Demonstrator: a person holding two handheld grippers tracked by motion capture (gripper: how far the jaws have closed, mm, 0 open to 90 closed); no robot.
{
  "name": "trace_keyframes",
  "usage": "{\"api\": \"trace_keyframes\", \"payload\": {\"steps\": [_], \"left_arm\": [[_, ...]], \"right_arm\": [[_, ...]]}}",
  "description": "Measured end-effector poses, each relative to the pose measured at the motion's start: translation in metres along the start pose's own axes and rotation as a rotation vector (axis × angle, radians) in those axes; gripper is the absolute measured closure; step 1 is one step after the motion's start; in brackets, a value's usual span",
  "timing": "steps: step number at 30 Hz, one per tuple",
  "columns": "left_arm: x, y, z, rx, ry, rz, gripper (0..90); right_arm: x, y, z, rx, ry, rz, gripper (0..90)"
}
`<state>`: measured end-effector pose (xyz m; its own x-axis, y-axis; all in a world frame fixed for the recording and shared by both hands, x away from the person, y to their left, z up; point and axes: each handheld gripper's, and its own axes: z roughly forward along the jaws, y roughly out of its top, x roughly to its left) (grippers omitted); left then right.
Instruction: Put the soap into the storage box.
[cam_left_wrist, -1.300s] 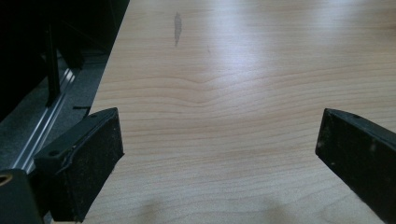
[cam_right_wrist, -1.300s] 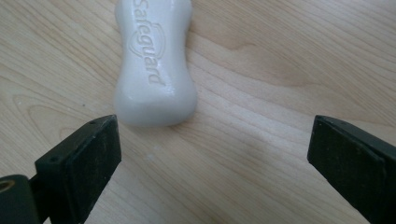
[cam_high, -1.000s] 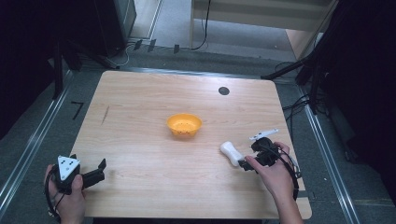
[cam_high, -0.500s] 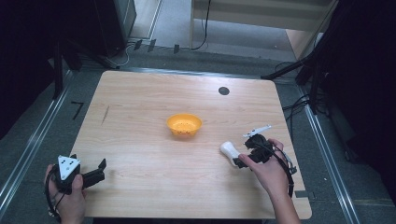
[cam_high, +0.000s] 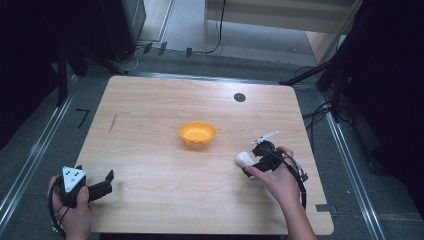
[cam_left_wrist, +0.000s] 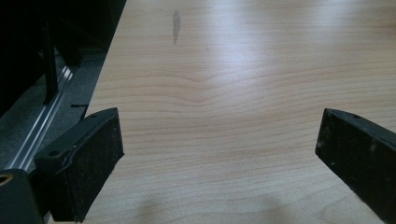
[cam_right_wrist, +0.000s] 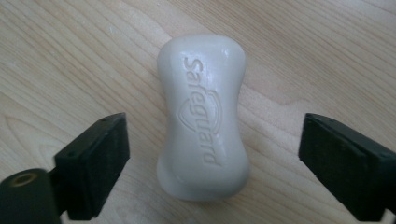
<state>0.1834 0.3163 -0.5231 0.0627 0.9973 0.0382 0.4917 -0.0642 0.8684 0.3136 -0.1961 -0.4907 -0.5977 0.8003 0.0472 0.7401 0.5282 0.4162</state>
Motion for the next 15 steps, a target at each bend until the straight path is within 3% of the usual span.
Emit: {"api": "trace_keyframes", "payload": {"steps": [8, 15], "left_arm": [[0.0, 0.0, 0.0, 0.002, 0.0, -0.006, 1.0], [0.0, 0.0, 0.0, 0.005, 0.0, -0.003, 1.0]], "right_arm": [[-0.003, 0.004, 0.009, 0.03, 0.029, -0.002, 23.6], [-0.006, 0.005, 0.013, 0.044, 0.039, -0.002, 29.9]]}}
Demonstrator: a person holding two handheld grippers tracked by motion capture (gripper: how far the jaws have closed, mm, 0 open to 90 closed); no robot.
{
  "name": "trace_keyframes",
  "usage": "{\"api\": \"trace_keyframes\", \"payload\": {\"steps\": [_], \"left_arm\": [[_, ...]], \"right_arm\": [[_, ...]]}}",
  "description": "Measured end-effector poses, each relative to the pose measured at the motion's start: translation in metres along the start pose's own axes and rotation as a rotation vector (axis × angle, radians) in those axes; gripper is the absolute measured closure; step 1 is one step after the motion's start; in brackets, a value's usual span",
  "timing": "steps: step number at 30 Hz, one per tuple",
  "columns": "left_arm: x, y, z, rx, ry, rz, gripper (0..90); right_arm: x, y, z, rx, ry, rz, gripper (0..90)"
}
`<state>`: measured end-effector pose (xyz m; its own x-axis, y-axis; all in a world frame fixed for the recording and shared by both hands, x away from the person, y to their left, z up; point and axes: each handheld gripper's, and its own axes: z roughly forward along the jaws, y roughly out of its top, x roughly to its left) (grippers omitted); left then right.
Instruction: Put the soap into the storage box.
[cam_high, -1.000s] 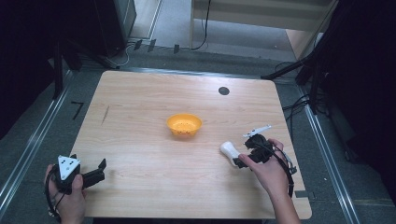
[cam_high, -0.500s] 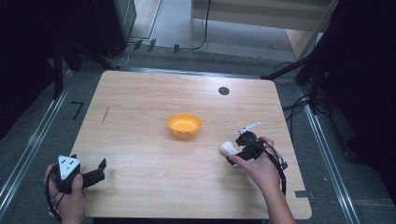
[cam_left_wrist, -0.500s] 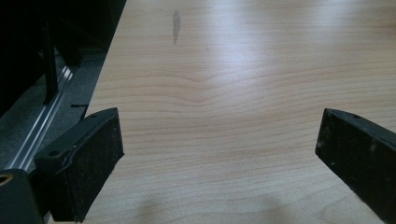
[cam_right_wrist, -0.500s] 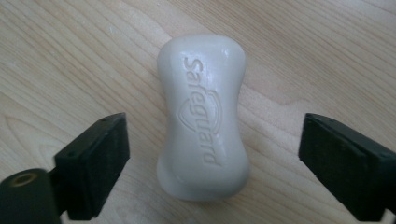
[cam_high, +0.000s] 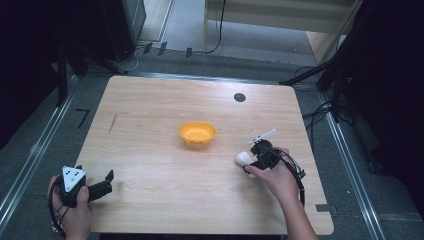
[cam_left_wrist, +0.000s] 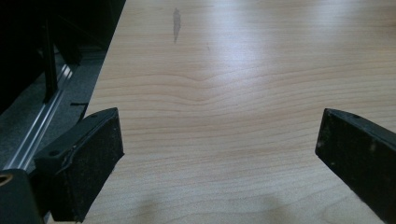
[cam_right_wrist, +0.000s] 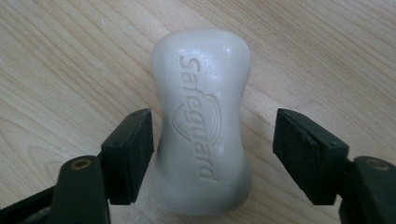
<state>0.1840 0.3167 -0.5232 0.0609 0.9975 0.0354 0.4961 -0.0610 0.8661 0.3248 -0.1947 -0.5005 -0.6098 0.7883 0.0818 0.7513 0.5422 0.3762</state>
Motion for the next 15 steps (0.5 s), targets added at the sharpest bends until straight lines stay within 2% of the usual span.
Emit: {"api": "trace_keyframes", "payload": {"steps": [7, 10, 15], "left_arm": [[0.0, 0.0, 0.0, 0.002, 0.0, 0.0, 1.0], [0.0, 0.0, 0.0, 0.002, 0.0, 0.0, 1.0], [0.0, 0.0, 0.0, 0.003, 0.0, -0.001, 1.0]], "right_arm": [[0.004, 0.004, 0.008, 0.014, 0.0, -0.013, 32.1], [0.006, 0.006, 0.01, 0.015, -0.011, -0.009, 36.3], [0.008, 0.006, 0.014, 0.034, -0.037, -0.032, 43.4]]}}
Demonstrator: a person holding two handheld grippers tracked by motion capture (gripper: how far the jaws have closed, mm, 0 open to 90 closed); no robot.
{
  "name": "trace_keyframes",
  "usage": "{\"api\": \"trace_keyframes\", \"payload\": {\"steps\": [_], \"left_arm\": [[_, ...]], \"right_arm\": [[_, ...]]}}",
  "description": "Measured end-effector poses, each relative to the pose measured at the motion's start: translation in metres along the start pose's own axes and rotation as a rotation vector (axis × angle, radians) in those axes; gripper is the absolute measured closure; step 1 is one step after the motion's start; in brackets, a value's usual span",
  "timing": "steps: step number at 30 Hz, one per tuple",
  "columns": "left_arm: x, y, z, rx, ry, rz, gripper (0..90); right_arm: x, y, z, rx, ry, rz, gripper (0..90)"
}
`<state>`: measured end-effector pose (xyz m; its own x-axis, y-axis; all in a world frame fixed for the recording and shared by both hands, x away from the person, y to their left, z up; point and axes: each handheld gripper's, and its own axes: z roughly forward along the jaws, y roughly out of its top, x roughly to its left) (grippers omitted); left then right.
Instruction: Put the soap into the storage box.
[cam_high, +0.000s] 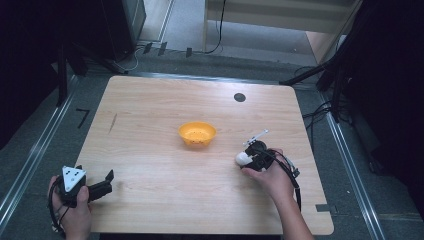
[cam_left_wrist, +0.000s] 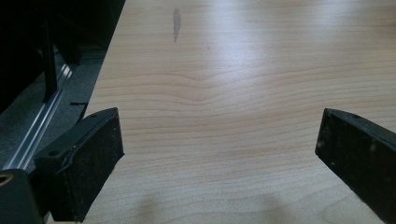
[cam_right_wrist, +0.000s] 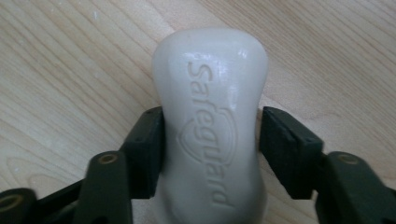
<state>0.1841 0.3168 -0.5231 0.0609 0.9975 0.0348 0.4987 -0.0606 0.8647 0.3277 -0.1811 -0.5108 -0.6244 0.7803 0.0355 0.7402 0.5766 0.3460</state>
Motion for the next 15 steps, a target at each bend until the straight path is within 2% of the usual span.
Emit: {"api": "trace_keyframes", "payload": {"steps": [1, 5, 9, 12, 15], "left_arm": [[-0.0001, 0.0, 0.0, 0.001, 0.0, 0.0, 1.0], [0.0, 0.0, 0.0, 0.002, 0.0, 0.002, 1.0], [0.0, 0.0, 0.0, 0.002, 0.001, -0.003, 1.0], [0.0002, 0.0003, 0.0002, 0.008, 0.002, 0.0, 1.0], [0.0007, 0.0003, 0.0004, 0.007, 0.0, -0.003, 1.0]], "right_arm": [[0.0009, 0.0, -0.0007, -0.002, 0.002, -0.008, 48.3], [0.0037, -0.0001, -0.001, -0.001, -0.006, -0.018, 48.7], [0.0043, 0.0003, -0.0013, 0.009, -0.005, 0.005, 49.1], [0.0044, 0.0012, -0.0012, 0.017, -0.002, -0.02, 49.2], [0.0039, 0.0005, -0.0013, 0.01, 0.002, -0.021, 49.5]]}}
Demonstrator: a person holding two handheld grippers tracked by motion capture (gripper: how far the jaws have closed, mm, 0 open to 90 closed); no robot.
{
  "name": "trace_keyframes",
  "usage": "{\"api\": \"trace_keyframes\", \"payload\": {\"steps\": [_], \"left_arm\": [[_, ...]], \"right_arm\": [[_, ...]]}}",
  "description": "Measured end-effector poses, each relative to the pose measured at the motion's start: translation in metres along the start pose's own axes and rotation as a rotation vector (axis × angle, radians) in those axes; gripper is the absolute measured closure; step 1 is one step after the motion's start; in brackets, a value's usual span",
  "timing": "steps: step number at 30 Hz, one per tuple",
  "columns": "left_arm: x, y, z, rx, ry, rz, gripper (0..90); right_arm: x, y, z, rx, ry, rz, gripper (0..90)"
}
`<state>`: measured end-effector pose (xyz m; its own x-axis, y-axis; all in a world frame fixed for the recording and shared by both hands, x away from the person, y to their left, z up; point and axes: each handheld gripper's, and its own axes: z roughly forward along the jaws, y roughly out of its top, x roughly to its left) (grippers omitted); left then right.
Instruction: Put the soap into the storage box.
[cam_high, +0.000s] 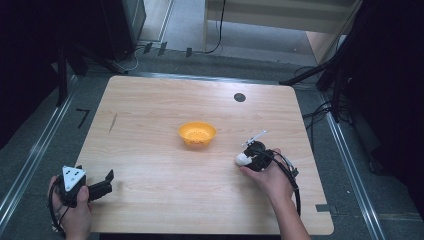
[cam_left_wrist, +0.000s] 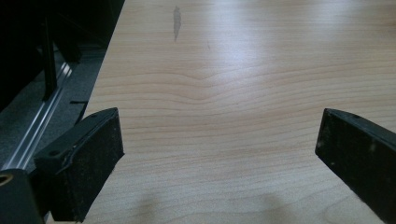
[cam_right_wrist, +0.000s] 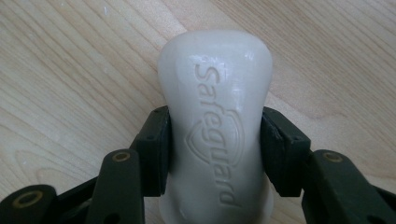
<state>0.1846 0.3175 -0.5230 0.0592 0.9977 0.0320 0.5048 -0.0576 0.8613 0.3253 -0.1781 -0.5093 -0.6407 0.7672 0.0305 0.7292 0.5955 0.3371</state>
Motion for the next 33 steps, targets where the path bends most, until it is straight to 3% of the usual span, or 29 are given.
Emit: {"api": "trace_keyframes", "payload": {"steps": [8, 15, 23, 33], "left_arm": [[0.0, 0.0, 0.001, 0.001, -0.002, -0.005, 1.0], [0.0, 0.0, 0.001, 0.003, -0.001, 0.001, 1.0], [-0.001, 0.0, 0.001, 0.003, 0.001, 0.003, 1.0], [0.0, 0.0, 0.001, 0.004, 0.0, -0.001, 1.1]], "right_arm": [[0.0, 0.0, -0.001, 0.005, 0.008, -0.011, 50.1], [-0.005, -0.002, -0.006, 0.0, 0.045, -0.038, 50.3], [-0.005, 0.008, -0.022, 0.018, 0.067, -0.114, 50.3], [0.001, 0.031, -0.034, 0.017, 0.057, -0.195, 50.3]]}}
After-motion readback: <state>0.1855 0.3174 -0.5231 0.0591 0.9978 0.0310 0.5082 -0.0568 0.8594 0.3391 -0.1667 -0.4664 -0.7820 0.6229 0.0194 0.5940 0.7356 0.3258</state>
